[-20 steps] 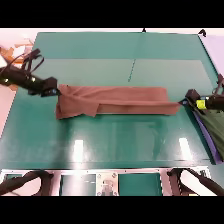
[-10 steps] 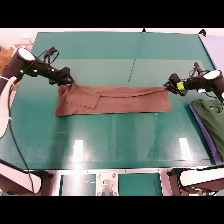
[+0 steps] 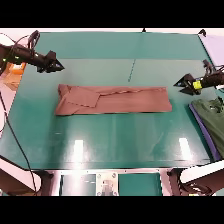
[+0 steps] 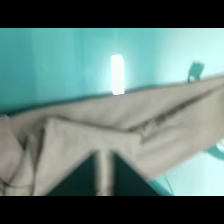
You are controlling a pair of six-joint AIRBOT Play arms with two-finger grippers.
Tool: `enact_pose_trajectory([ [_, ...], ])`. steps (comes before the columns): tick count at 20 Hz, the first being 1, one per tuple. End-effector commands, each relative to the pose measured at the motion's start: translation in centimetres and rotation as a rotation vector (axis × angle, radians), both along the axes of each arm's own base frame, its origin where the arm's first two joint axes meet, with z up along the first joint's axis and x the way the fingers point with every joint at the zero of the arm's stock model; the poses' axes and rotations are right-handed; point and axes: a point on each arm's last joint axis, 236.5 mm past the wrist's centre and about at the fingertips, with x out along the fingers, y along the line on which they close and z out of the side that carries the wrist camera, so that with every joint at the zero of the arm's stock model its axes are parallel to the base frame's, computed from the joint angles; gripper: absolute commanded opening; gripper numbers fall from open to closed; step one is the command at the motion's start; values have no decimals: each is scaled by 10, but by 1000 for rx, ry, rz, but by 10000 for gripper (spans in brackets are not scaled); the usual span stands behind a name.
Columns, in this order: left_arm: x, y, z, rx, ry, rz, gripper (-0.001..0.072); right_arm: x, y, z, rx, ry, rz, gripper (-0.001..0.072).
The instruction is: Fold the shirts.
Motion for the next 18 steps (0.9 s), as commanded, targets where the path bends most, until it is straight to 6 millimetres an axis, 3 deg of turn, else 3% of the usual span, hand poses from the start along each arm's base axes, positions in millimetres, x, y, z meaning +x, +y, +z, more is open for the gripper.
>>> enact_pose_trajectory([
  [1,-19,-14,3,-5,48,-78,28,-29,19,-34,91,67,119,544],
  [5,-24,-63,2,11,27,-161,27,-16,47,-70,224,88,129,542],
  [6,-23,-79,3,15,8,-180,27,-12,53,-75,243,91,131,483],
  [8,-25,-113,3,22,-28,-220,27,-8,60,-82,246,98,148,217],
  [9,-25,-131,0,26,-45,-239,27,-5,61,-80,243,92,157,29],
  [10,-24,-149,-5,31,-62,-254,28,-3,62,-72,245,82,171,12],
  [12,-22,-186,-23,41,-86,-280,28,0,61,-42,251,57,215,12],
  [14,-26,-235,-52,36,-98,-313,28,5,61,2,231,-2,259,11],
  [18,-51,-323,-119,39,-95,-366,27,-1,94,109,263,-153,372,12],
])
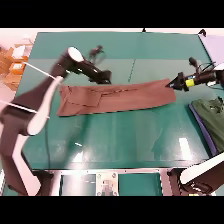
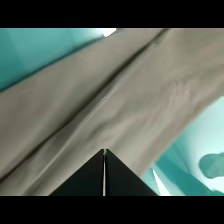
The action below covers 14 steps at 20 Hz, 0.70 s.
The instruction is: Fold the shirts.
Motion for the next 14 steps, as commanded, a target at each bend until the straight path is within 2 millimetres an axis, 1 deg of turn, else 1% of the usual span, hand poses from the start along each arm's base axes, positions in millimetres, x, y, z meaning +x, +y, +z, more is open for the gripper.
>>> enact_pose_trajectory([
  [1,-17,-73,-49,-8,-25,0,27,-17,37,91,72,-108,109,12],
  [3,-24,-93,-65,-20,-8,15,28,-31,56,122,65,-157,159,12],
  [5,-35,-100,-80,-9,29,9,27,-39,74,149,64,-213,188,12],
  [6,-40,-103,-84,-17,54,3,27,-43,84,162,71,-242,206,12],
  [8,-45,-106,-83,-31,77,1,27,-46,96,179,72,-288,228,12],
  [10,-49,-108,-72,-40,87,-28,28,-48,101,185,73,-296,229,12],
  [11,-50,-106,-59,-41,84,-62,27,-48,105,185,75,-291,229,12],
  [12,-48,-99,-43,-29,73,-93,27,-48,110,185,78,-286,233,12],
  [13,-41,-84,-26,1,45,-119,27,-49,116,185,84,-278,237,12],
  [14,-30,-56,-11,66,7,-128,27,-48,126,186,91,-284,247,12],
])
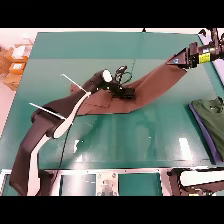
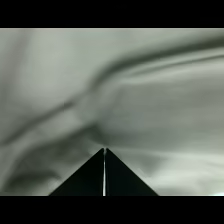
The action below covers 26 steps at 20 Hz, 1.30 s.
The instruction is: Fold the shirts.
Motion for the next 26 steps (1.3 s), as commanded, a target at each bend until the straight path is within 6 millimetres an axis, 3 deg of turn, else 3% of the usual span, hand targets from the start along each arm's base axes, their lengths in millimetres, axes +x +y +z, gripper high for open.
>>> enact_pose_trajectory([
  [1,18,73,42,176,-77,-44,27,0,31,9,20,-12,24,13],
  [4,42,225,80,552,-129,80,27,7,87,14,39,-60,51,12],
  [6,35,313,101,744,-82,169,28,11,142,15,68,-94,67,13],
  [7,30,345,107,791,-44,212,28,15,170,13,81,-118,72,13],
  [9,24,388,110,800,5,286,28,19,233,0,112,-151,78,13],
  [11,19,422,108,804,45,338,27,23,297,-28,134,-169,62,13],
  [15,27,465,110,726,64,457,27,24,410,-121,154,-176,-58,14],
  [16,30,472,110,708,58,476,27,27,427,-146,155,-181,-118,66],
  [17,32,481,111,705,54,489,28,29,438,-166,155,-184,-169,305],
  [18,32,490,111,705,56,507,28,33,442,-183,141,-199,-200,583],
  [20,30,505,111,703,65,538,28,42,427,-188,115,-188,-175,587],
  [21,30,508,111,692,71,547,28,50,409,-183,92,-185,-138,586],
  [23,30,506,111,662,77,551,28,69,351,-164,32,-165,-74,563],
  [26,32,499,112,627,76,546,28,86,237,-139,-57,-52,-72,534],
])
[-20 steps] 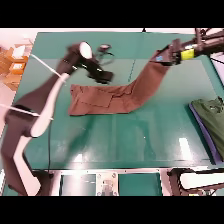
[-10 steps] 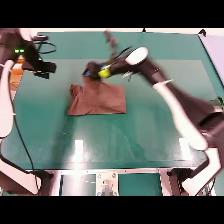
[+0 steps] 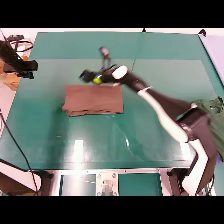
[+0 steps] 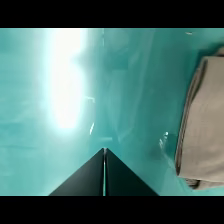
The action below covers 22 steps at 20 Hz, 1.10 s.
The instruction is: Fold the shirts.
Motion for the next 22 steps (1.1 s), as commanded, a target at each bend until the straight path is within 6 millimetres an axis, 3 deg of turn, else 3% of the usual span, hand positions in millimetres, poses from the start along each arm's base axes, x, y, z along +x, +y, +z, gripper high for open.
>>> enact_pose_trajectory([
  [1,2,-6,1,-48,-12,0,28,-3,-118,3,-135,173,30,535],
  [3,1,-9,2,-60,-10,-3,28,-20,-174,-18,-219,312,22,543],
  [4,1,-9,1,-60,-8,-2,28,-29,-190,-36,-240,378,3,547],
  [6,0,-9,1,-61,-3,-2,28,-49,-200,-77,-243,498,-34,612],
  [9,0,-9,1,-60,-3,-3,28,-70,-177,-123,-196,573,-47,612],
  [13,0,-9,1,-61,-3,-2,28,-81,-126,-136,-94,609,-12,611],
  [14,0,-9,1,-61,-3,-2,28,-76,-116,-130,-55,593,-22,589],
  [15,0,-9,1,-60,-3,-2,28,-69,-108,-118,-13,564,-14,224],
  [16,-1,-9,1,-60,-2,-3,28,-61,-107,-105,3,534,-7,13],
  [18,-2,-10,1,-64,4,-4,28,-41,-116,-63,40,466,-7,12],
  [19,-3,-10,1,-64,7,-4,28,-29,-131,-33,54,421,-23,11],
  [22,-4,-10,1,-65,10,-4,28,-10,-210,68,94,266,-119,11],
])
